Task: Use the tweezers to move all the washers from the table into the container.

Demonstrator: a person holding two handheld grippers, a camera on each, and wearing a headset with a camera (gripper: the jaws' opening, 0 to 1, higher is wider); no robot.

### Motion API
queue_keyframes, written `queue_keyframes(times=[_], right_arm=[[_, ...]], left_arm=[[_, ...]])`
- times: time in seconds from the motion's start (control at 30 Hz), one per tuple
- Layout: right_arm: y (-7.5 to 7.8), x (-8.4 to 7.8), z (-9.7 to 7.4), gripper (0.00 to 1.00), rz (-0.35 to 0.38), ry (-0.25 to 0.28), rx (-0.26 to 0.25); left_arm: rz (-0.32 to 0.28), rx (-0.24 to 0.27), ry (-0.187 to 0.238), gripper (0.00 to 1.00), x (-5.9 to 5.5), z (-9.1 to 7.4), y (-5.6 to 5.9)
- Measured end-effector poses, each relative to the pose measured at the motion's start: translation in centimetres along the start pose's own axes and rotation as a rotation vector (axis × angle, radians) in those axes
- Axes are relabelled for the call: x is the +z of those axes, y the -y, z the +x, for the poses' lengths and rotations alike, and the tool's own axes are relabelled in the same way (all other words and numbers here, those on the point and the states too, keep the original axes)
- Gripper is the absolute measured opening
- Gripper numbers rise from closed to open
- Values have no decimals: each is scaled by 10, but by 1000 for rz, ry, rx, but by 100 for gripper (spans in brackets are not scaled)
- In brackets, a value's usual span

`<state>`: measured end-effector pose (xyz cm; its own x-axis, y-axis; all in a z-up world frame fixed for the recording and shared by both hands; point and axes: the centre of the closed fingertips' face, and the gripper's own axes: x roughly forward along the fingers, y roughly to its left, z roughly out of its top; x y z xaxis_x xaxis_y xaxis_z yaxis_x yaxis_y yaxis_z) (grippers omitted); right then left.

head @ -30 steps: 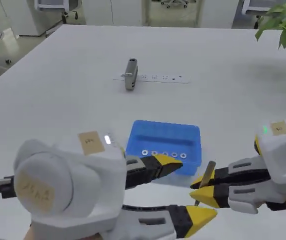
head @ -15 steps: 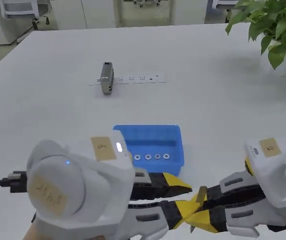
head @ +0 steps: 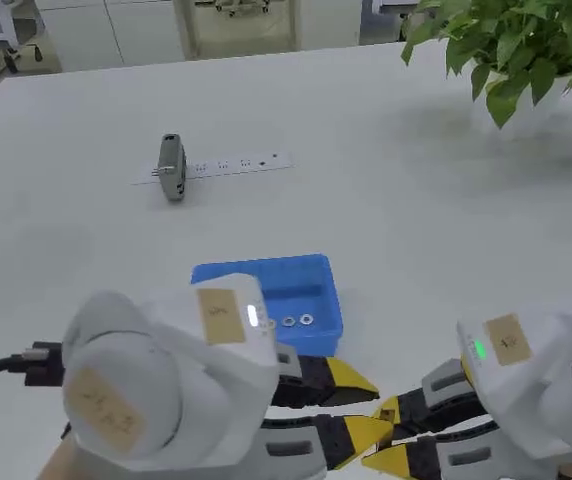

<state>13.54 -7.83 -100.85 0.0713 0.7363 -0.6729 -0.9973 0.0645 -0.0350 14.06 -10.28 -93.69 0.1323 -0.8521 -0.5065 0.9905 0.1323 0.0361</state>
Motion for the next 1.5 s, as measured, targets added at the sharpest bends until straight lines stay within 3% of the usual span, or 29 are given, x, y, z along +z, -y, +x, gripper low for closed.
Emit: queue_keyframes(times=[0.17,0.3,0.57,0.93,1.07,1.2,1.5], right_arm=[[4,-3,-1,3,-14,-23,-29],[6,-4,-1,4,-13,-26,-42],[12,-7,2,4,-20,-50,-66],[26,-4,35,5,-25,-63,-43],[31,-9,49,5,-75,-122,-29],[33,-13,59,5,-62,-141,-17],[30,-15,67,10,7,-105,-15]], left_arm=[[48,-20,-34,2,-3,3,2],[48,-34,-34,0,-3,3,3],[63,-39,-82,0,-12,0,-2],[117,-19,-242,0,-49,-13,-20],[101,-26,-286,0,-68,-15,-29],[69,-32,-314,0,-83,-18,-35],[7,-53,-385,0,-113,-21,-37]])
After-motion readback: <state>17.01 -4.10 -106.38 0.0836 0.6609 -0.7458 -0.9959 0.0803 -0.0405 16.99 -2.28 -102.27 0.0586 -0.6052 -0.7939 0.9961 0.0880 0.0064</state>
